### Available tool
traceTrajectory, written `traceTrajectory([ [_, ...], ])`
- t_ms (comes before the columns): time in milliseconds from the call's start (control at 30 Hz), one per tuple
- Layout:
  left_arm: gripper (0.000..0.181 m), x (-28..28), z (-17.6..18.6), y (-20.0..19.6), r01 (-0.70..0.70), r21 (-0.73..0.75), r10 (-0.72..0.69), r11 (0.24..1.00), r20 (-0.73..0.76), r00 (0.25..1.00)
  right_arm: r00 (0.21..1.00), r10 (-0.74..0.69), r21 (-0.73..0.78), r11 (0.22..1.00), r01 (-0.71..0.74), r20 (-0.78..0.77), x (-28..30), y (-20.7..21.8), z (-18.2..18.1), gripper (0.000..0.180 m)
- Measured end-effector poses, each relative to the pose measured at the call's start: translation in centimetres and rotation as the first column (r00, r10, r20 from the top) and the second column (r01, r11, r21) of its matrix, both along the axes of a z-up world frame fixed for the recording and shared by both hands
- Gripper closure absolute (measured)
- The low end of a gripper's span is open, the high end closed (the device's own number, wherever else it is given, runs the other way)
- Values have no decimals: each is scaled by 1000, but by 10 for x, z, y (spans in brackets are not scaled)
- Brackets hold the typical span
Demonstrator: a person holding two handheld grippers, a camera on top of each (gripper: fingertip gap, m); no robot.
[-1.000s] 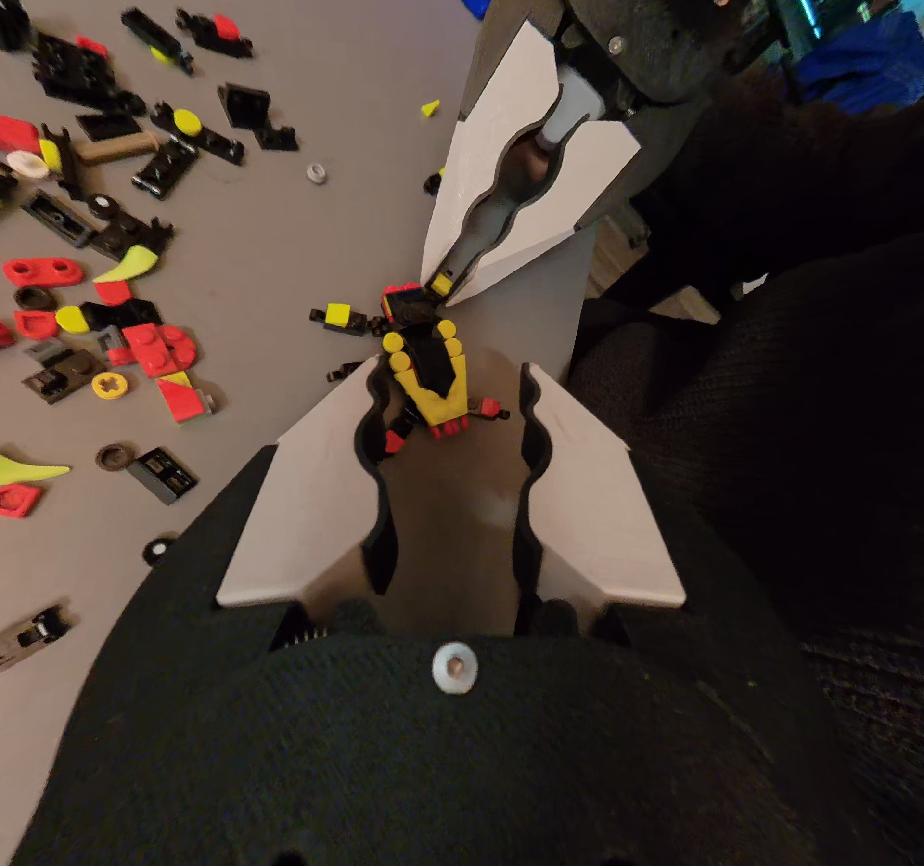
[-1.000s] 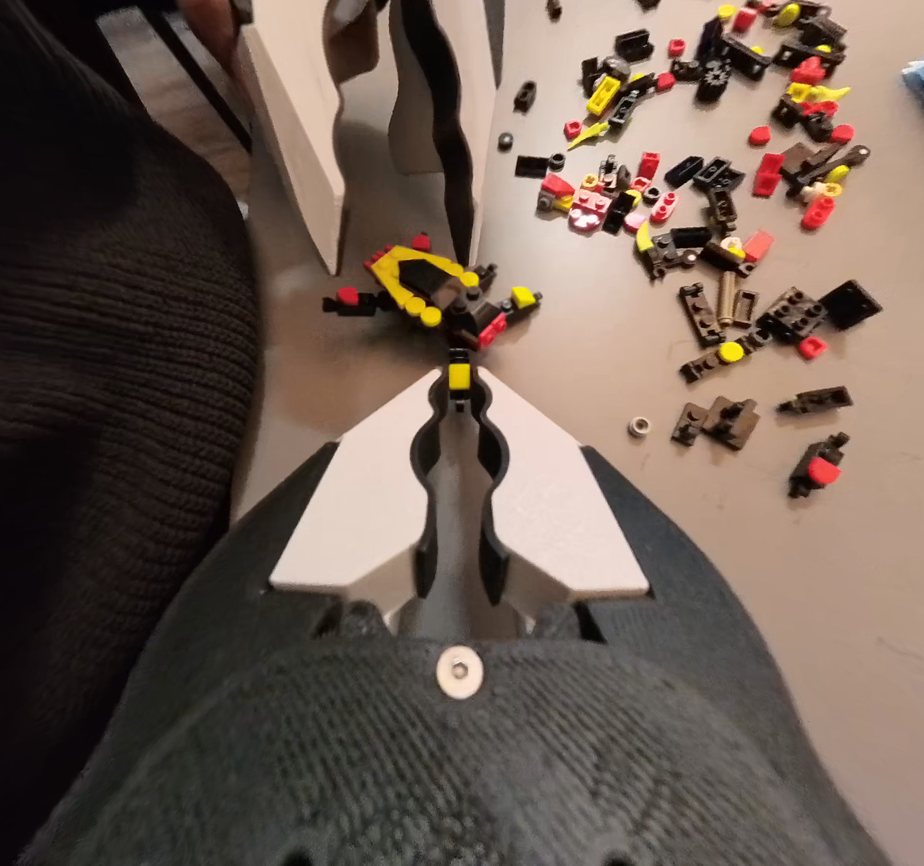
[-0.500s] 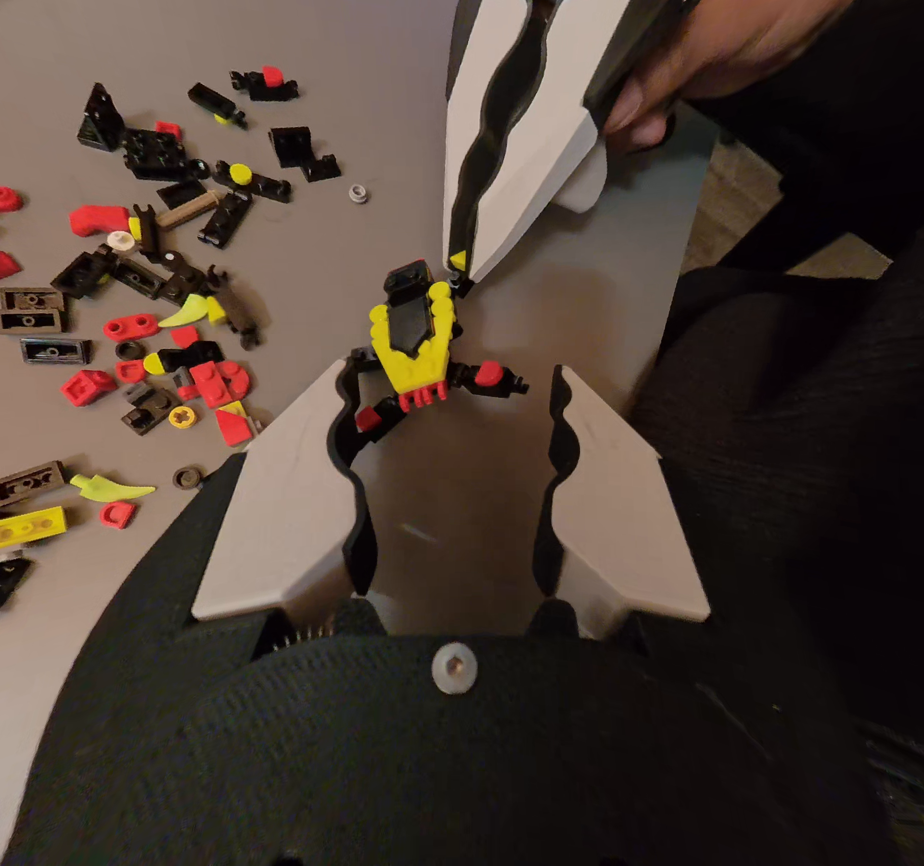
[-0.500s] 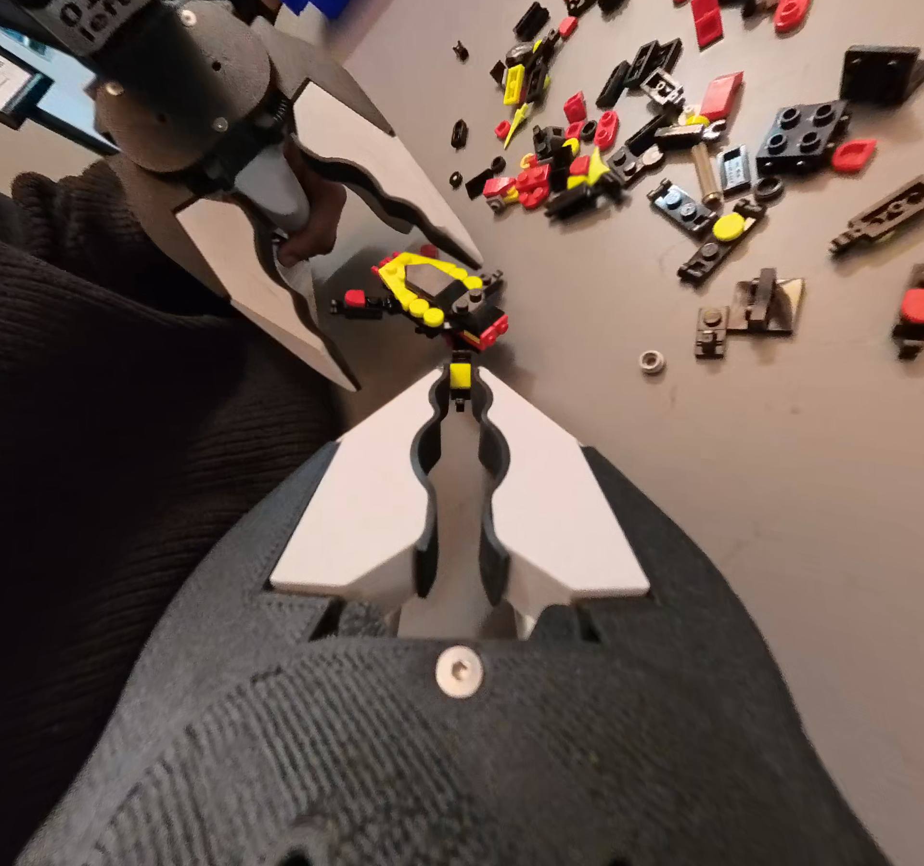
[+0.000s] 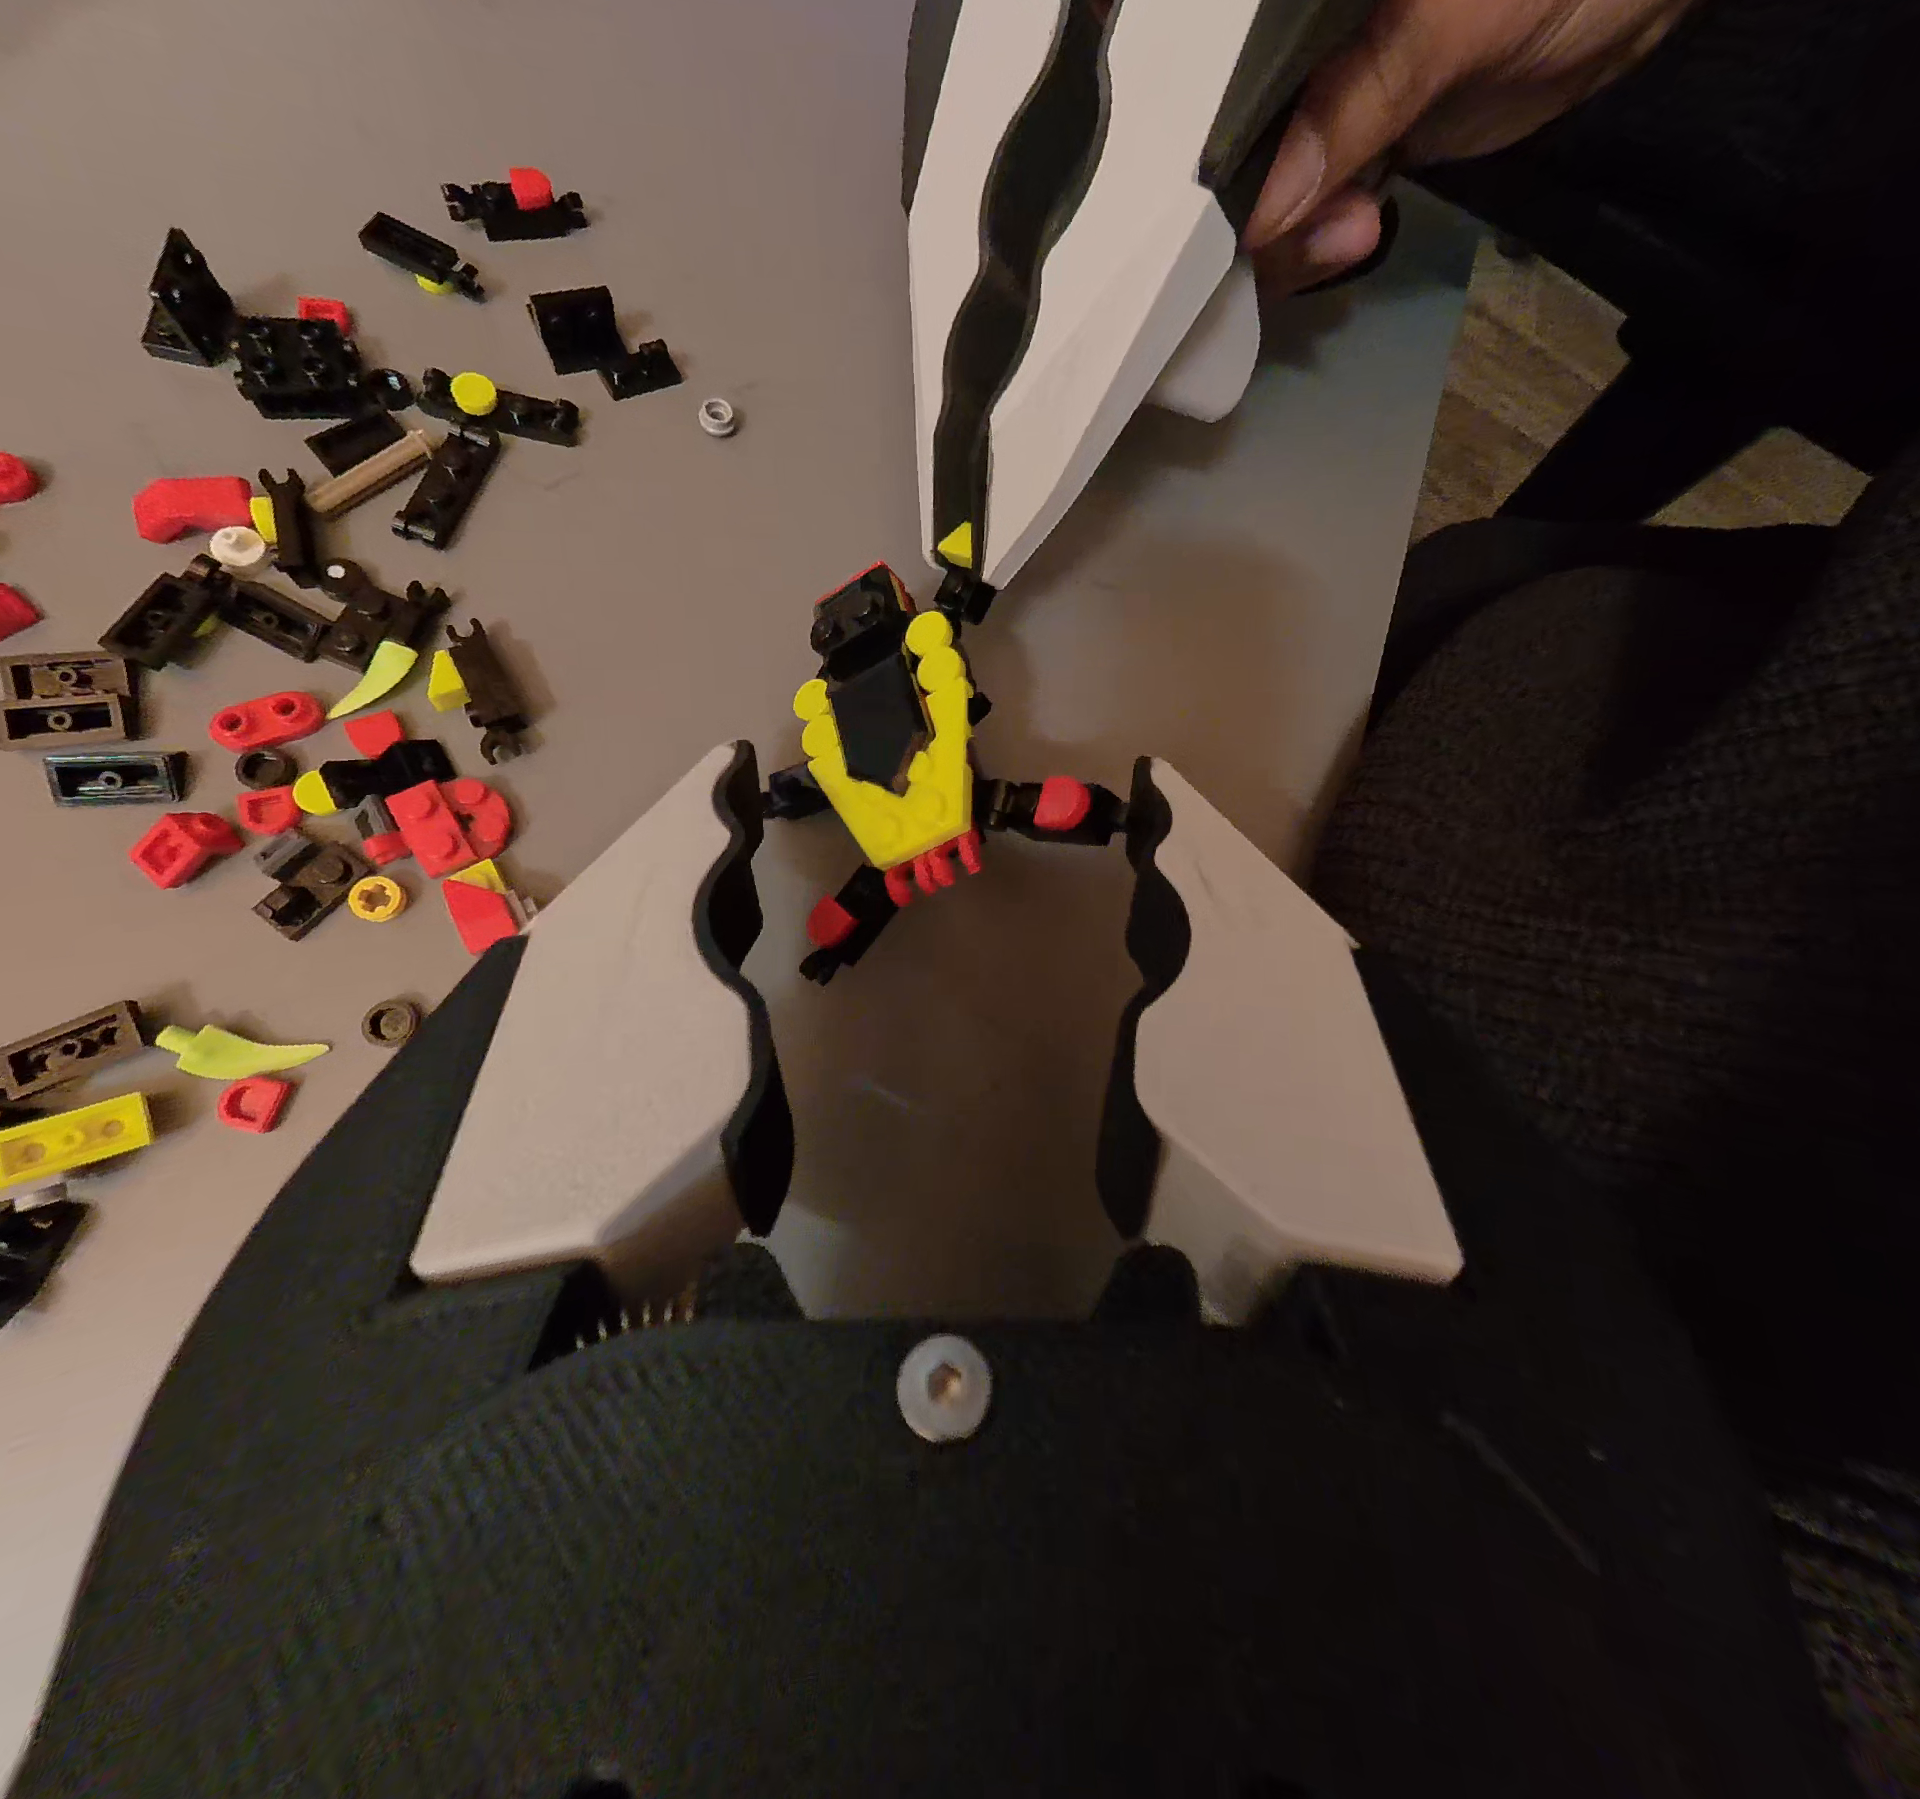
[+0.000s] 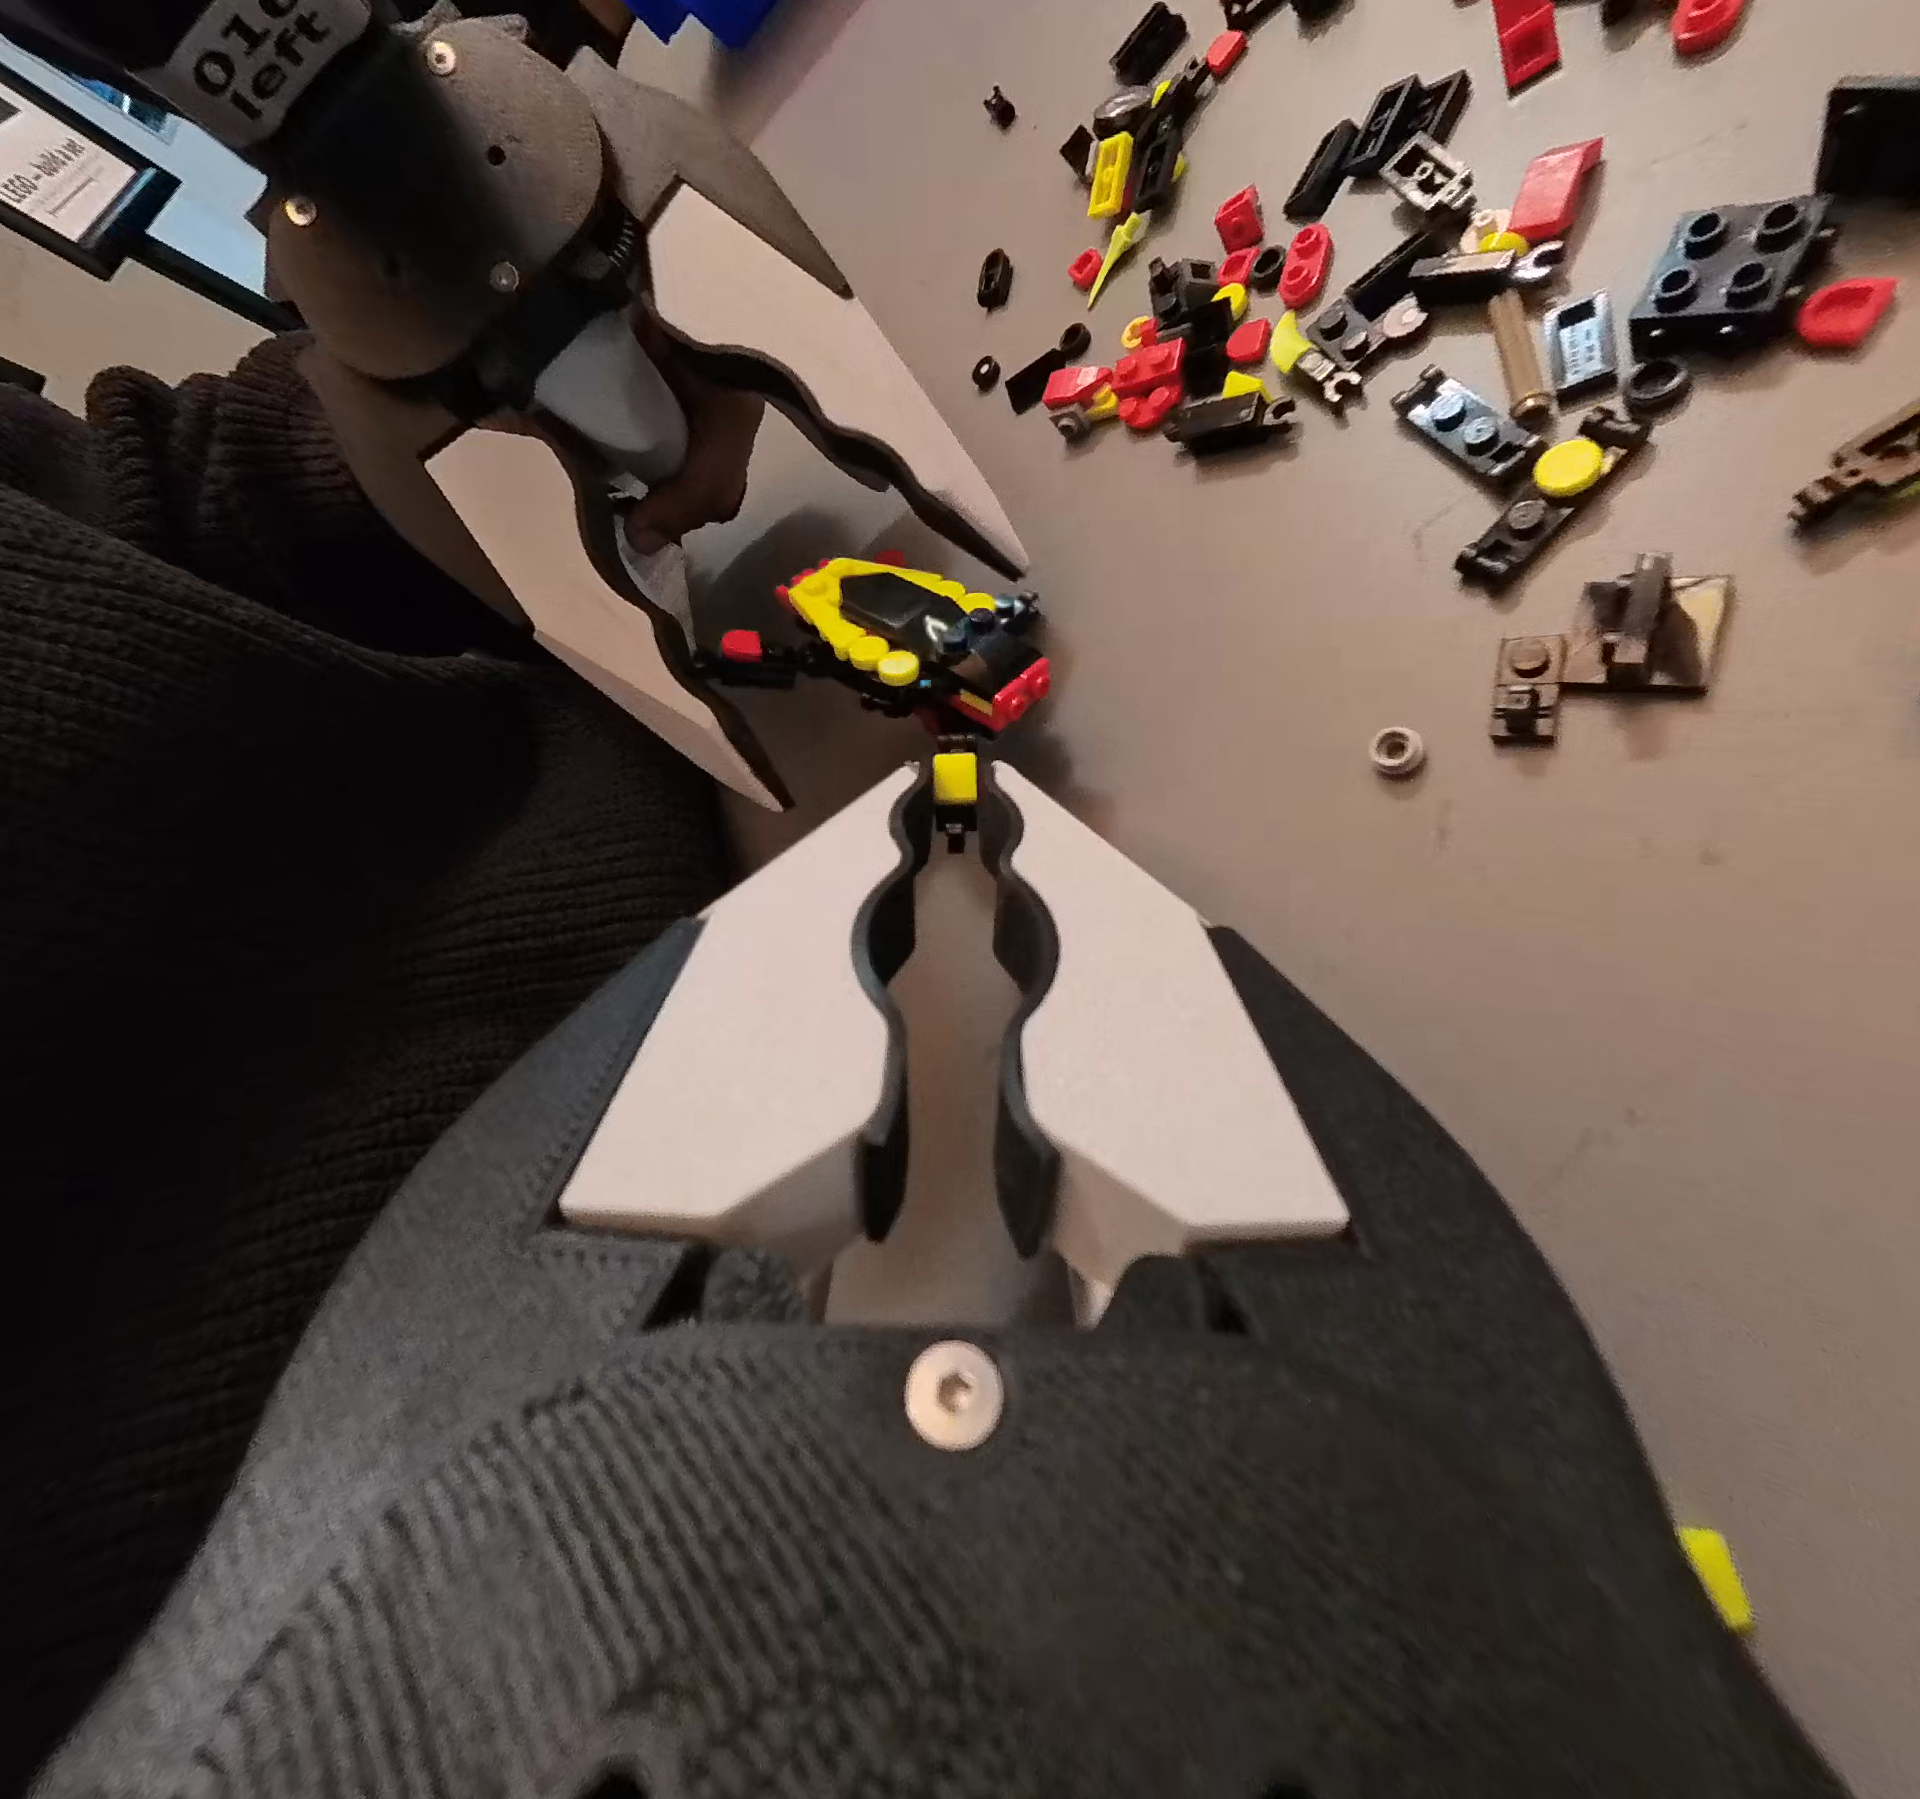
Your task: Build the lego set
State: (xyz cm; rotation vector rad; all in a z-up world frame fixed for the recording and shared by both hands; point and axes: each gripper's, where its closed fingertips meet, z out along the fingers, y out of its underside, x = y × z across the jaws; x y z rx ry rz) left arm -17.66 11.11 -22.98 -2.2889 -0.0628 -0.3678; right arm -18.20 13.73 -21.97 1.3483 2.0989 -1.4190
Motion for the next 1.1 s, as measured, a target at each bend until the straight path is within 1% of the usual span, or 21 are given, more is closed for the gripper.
traceTrajectory([
  [433,110,3,12,0,-12,53,4,999,149,989,986,128,158,981,-110,-110,8,-2,-11,173],
  [600,110,2,11,-2,-16,46,8,999,181,983,966,194,263,954,-144,-173,9,2,-18,172],
  [733,110,0,8,-4,-22,26,16,999,204,979,936,270,364,915,-177,-224,11,7,-25,172],
  [833,110,-2,7,-5,-25,19,21,1000,213,977,907,308,414,894,-174,-285,10,7,-24,173],
  [933,111,1,4,-6,-14,3,13,1000,233,972,885,322,435,887,-158,-336,7,6,-21,170],
  [1100,112,7,0,-7,11,-20,-5,1000,248,969,881,319,454,880,-138,-349,4,11,-21,169],
])
